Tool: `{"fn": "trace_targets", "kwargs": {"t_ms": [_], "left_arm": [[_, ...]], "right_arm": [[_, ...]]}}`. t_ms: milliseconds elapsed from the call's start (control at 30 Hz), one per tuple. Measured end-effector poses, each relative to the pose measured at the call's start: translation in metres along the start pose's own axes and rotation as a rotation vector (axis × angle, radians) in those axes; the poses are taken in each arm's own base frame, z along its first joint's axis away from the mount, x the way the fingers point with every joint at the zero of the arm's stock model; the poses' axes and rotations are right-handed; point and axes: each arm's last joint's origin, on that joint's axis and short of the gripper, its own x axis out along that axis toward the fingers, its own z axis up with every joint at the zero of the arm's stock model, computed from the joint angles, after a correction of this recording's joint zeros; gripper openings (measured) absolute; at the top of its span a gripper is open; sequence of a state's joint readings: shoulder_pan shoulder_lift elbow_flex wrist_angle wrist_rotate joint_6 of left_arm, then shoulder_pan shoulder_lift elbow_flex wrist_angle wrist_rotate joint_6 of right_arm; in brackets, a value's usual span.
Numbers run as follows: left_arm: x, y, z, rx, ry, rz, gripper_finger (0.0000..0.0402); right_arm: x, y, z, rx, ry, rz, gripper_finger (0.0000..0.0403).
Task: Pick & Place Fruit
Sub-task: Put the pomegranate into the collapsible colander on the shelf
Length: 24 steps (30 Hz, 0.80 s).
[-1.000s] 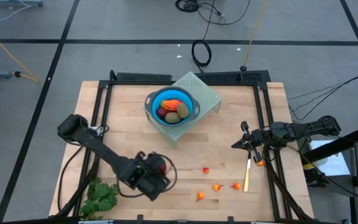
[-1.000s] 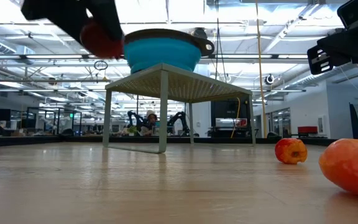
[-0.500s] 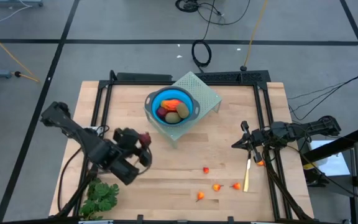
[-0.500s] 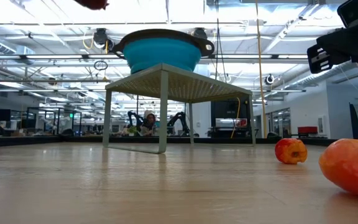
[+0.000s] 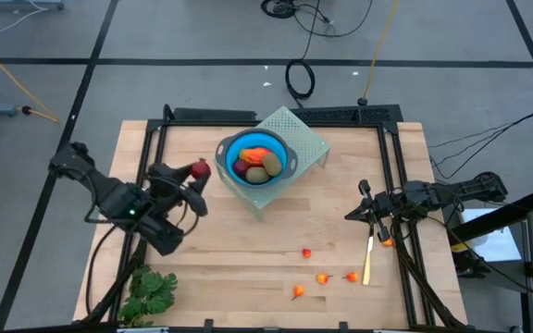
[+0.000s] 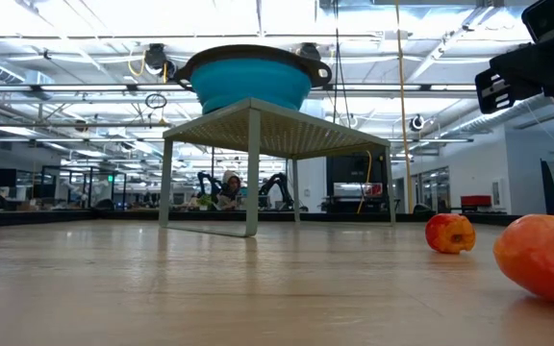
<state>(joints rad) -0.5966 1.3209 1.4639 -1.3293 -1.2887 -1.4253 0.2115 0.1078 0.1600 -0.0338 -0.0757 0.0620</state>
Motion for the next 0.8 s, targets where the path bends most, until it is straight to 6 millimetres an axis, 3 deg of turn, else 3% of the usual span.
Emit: {"fn": "trace_targets", "kwargs": {"t_ms": [433, 800], "left_arm": [[-0.012, 0.009, 0.015, -0.187, -0.157, -0.038, 0.0200], [-0.013, 0.008, 0.014, -0.538, -0.155, -0.072, 0.0200]], "right_arm": [[0.000, 0.000, 0.000, -0.085, 0.000, 0.000, 0.0000], [0.000, 0.000, 0.000, -0.135, 0.000, 0.000, 0.0000]]}}
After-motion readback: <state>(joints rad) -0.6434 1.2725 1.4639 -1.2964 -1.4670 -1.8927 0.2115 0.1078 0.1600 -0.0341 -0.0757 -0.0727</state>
